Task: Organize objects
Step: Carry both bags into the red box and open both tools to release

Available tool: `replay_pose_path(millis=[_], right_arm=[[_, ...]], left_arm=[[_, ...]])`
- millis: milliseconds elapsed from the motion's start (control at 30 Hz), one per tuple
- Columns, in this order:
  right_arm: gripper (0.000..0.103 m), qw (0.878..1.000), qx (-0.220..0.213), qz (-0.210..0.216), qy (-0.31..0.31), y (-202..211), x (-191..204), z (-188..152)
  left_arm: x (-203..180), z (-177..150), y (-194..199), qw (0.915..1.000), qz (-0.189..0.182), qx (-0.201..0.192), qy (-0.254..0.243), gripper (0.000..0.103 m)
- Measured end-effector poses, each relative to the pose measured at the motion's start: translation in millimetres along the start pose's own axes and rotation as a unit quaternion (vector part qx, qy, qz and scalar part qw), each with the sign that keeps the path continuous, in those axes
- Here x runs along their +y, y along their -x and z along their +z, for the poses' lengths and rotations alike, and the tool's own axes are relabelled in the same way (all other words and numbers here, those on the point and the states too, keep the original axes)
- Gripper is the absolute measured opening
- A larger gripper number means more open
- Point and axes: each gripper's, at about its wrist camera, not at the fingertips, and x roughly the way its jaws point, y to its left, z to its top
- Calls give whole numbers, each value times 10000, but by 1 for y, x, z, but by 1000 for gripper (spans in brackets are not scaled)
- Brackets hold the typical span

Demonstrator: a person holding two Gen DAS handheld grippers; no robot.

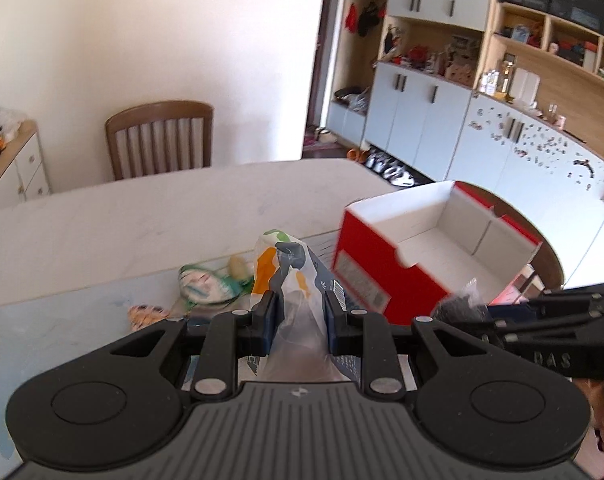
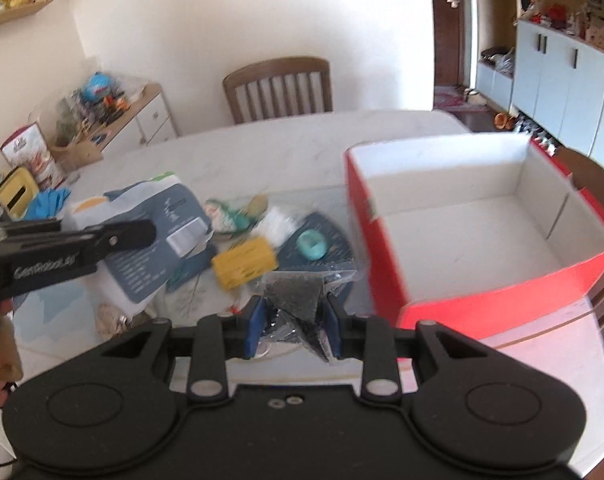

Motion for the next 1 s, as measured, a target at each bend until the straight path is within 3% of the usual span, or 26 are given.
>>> replay_pose_path(millis=[400,700,1000], right_arm=[[31,9996,-262,-56,-89,15,-79,27],[31,9997,-201,-19,155,7,-137,38],[31,9992,34,-43,403,-16,-184,49]], left_arm=[[-79,27,-24,10000,-44,43,-58,24],[-144,46,-71,9998,-28,172,-106,24],[-175,58,-132,9985,32,534,-125,24]])
